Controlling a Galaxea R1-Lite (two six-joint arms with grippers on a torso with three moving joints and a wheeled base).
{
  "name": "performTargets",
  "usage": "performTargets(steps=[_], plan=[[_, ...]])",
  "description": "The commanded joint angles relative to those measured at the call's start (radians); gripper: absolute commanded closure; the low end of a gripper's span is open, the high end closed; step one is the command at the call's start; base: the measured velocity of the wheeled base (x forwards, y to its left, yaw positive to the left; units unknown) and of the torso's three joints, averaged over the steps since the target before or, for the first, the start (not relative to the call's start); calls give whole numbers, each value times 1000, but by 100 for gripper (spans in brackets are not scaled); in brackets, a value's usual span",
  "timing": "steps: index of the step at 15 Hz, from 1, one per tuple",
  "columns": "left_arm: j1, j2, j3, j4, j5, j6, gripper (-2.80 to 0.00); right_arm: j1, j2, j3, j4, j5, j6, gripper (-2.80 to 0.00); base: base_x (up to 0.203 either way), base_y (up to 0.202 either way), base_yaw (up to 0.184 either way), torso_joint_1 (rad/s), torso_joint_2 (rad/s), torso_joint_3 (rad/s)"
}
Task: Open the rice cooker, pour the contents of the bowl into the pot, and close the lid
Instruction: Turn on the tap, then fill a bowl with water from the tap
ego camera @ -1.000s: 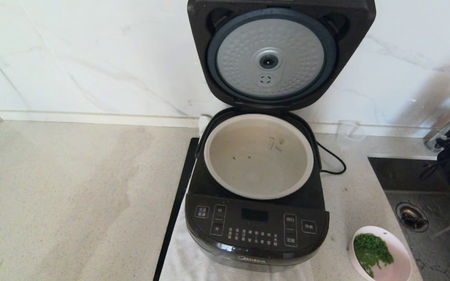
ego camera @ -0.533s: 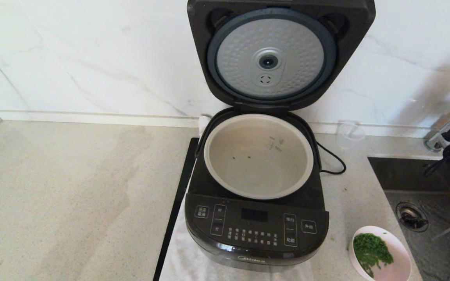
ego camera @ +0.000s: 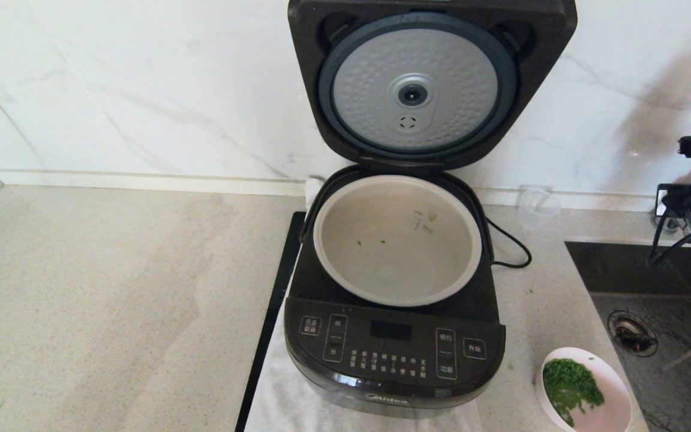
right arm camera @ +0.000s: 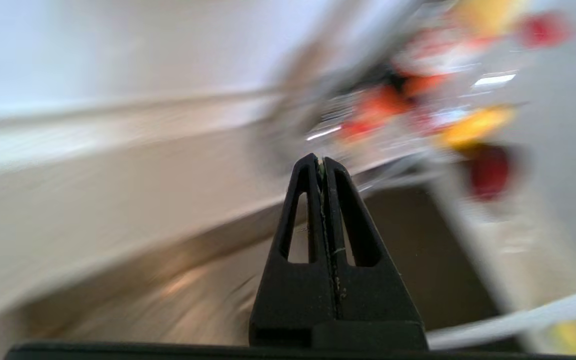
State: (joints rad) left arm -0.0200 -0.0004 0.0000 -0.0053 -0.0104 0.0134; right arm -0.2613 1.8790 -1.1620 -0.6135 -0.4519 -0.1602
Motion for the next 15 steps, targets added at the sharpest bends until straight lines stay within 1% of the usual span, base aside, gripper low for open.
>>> performTargets(steps=[1,3,4,7,8,9,10,13,14,15], plan=[[0,-1,2,-1,0,0,0,41,-252,21,436,184,87,0,0,0,0,0,0,0],[0,-1,2,-1,0,0,0,45,-364,0,768,378,140,0,0,0,0,0,0,0],[0,-1,2,-1,0,0,0,32,-407,-22,917,472,161,0,0,0,0,0,0,0],[0,-1,2,-1,0,0,0,-25,-520,-72,1309,684,187,0,0,0,0,0,0,0],[0,-1,2,-1,0,0,0,-35,-557,-72,1422,722,181,0,0,0,0,0,0,0],[0,-1,2,-1,0,0,0,-38,-589,-57,1517,740,169,0,0,0,0,0,0,0],[0,-1,2,-1,0,0,0,-38,-616,-10,1569,749,149,0,0,0,0,0,0,0],[0,-1,2,-1,0,0,0,-19,-710,163,1611,755,88,0,0,0,0,0,0,0],[0,-1,2,-1,0,0,0,3,-740,231,1615,754,78,0,0,0,0,0,0,0],[0,-1,2,-1,0,0,0,45,-762,289,1617,753,76,0,0,0,0,0,0,0]])
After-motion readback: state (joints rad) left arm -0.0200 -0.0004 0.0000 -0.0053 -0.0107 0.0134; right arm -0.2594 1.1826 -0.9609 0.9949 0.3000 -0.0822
